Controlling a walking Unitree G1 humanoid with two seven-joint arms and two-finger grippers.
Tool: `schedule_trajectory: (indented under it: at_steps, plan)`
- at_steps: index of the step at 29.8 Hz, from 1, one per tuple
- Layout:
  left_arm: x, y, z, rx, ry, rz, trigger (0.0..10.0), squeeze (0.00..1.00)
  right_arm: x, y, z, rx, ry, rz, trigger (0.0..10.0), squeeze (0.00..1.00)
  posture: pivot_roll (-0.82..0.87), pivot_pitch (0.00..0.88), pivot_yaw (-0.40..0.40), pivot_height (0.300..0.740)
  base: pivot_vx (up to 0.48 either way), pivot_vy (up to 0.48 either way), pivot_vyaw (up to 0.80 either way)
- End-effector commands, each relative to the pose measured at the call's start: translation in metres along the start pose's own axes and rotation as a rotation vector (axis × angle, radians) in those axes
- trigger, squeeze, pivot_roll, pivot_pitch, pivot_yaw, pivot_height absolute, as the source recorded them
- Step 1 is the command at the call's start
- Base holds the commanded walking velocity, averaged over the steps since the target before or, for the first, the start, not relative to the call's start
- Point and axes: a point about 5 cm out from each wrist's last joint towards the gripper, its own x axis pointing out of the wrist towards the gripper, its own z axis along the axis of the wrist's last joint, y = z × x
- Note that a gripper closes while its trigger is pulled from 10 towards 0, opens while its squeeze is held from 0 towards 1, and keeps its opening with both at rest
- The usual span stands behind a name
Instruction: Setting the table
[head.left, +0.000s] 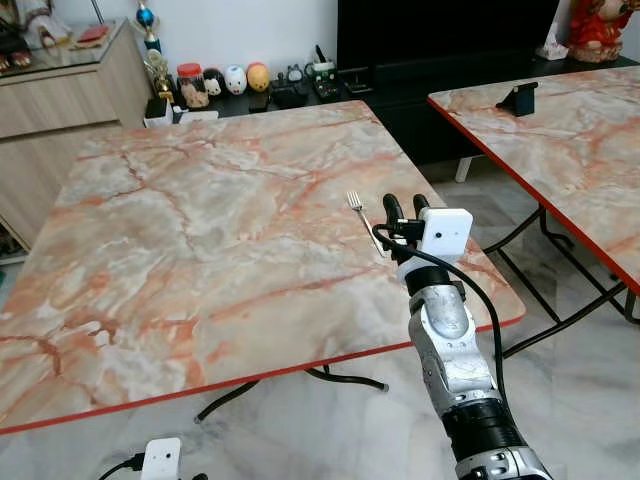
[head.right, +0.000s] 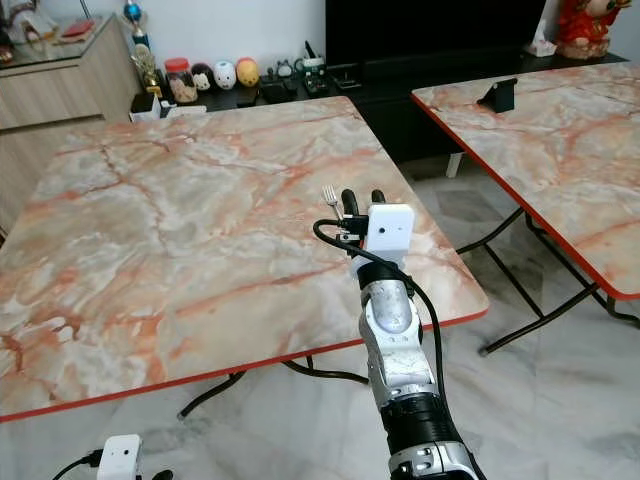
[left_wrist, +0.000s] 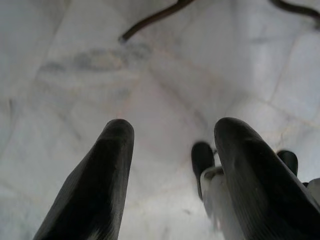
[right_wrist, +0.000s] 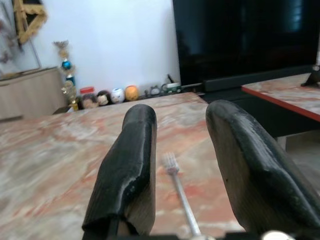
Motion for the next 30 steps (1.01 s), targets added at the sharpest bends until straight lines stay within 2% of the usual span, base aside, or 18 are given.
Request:
schedule_trajectory:
  at_steps: [1,10,17,26,30]
  plan:
    - [0.000,-0.001,-0.002,0.008,0.013,-0.005,10.0,0.00,0.000,-0.004,0.000,-0.009,0.004,-0.011,10.0,0.00,-0.07,0.000,0.061,0.740,0.285,0.000,0.00]
    - [0.000,-0.001,-0.002,0.006,0.014,-0.007,10.0,0.00,0.000,-0.004,0.000,-0.019,0.006,-0.007,10.0,0.00,-0.07,0.000,0.060,0.740,0.287,0.000,0.00]
    - [0.000,-0.001,-0.002,0.007,0.013,-0.008,10.0,0.00,-0.001,-0.005,-0.001,-0.022,0.013,-0.008,10.0,0.00,-0.07,0.000,0.060,0.740,0.288,0.000,0.66]
    - [0.000,-0.001,-0.002,0.013,0.014,-0.001,10.0,0.00,-0.001,-0.006,-0.003,-0.014,0.029,-0.011,10.0,0.00,-0.07,0.000,0.059,0.740,0.000,0.000,0.00]
    - [0.000,-0.001,-0.002,0.014,0.015,-0.001,10.0,0.00,-0.002,-0.011,-0.011,-0.051,0.100,-0.036,10.0,0.00,-0.07,0.000,0.060,0.740,0.000,0.000,0.00]
